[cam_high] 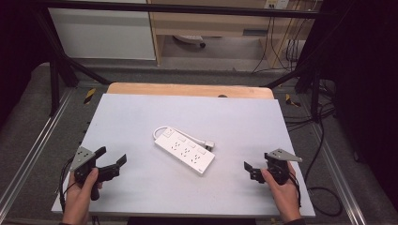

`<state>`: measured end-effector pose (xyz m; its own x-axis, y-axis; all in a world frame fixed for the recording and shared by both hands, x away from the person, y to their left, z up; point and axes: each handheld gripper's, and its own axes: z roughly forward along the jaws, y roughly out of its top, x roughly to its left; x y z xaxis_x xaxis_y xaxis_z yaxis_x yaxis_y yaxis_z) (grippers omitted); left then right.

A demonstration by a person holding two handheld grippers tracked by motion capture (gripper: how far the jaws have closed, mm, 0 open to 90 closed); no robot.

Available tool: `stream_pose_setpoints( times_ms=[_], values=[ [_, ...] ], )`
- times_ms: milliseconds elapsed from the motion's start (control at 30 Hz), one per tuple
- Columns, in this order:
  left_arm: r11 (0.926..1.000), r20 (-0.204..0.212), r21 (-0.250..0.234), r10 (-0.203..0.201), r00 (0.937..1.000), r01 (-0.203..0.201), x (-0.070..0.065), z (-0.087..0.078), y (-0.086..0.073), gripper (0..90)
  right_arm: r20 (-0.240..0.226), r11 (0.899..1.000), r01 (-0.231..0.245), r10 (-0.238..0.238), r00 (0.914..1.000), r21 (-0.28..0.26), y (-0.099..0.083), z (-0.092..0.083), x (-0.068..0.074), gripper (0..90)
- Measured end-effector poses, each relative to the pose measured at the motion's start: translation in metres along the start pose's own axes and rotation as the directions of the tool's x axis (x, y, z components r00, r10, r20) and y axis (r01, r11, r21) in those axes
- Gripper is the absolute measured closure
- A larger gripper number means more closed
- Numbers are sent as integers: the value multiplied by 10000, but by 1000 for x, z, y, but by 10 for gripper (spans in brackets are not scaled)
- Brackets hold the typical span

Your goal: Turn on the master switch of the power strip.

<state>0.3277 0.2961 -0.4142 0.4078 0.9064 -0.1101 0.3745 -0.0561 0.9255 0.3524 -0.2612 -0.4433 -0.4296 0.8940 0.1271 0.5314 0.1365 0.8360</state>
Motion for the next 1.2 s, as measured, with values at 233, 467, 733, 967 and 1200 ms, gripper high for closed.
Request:
stream_pose_setpoints(
  times_ms=[233,467,733,967,1200],
  values=[
    [10000,168,35,73,9998,-74,-2,2,0,112,-342,9997,57,-65,9994,-231,3,2,3,69],
    [9998,314,135,147,9994,-151,-5,4,0,104,-257,9973,362,-380,9989,-644,5,2,7,67],
    [9997,313,220,66,9995,-72,-4,4,0,97,-508,9940,300,-355,9981,-1053,10,-2,9,59],
    [9998,339,195,-73,9994,66,1,3,0,96,-668,9913,329,-417,9969,-1272,16,-5,13,58],
    [9995,275,325,-28,9996,19,-1,3,-1,97,-581,9865,775,-867,9945,-1446,29,-12,23,56]
  ],
)
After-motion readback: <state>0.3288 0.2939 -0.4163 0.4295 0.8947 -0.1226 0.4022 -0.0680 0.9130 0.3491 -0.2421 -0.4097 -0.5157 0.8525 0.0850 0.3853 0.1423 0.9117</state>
